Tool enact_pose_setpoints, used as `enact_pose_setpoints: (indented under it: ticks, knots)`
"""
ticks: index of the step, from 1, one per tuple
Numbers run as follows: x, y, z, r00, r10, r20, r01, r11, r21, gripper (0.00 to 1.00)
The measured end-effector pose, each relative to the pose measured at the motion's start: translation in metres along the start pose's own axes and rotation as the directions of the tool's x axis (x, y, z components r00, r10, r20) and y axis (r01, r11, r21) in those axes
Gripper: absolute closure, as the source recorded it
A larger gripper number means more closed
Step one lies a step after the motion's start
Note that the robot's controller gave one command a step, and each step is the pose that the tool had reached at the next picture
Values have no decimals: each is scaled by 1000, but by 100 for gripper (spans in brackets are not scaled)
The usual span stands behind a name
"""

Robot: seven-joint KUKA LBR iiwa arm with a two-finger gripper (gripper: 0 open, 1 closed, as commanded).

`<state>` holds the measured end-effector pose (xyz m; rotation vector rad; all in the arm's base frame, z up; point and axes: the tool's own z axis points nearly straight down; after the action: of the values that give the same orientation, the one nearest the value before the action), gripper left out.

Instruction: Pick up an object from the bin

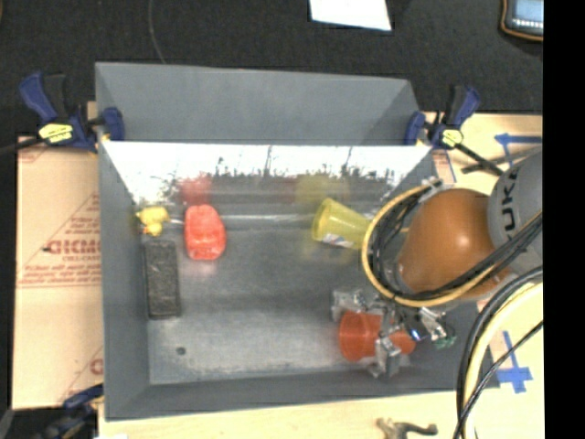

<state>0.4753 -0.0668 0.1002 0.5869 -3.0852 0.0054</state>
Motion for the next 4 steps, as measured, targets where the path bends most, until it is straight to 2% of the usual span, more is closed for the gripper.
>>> enact_pose_setpoints:
  ticks: [1,2,4]
  knots:
    - [6,-22,27,994,-107,33,107,994,22,0]
    - [4,-21,27,987,-158,23,157,987,16,100]
    - [4,-21,22,986,-163,23,163,987,17,100]
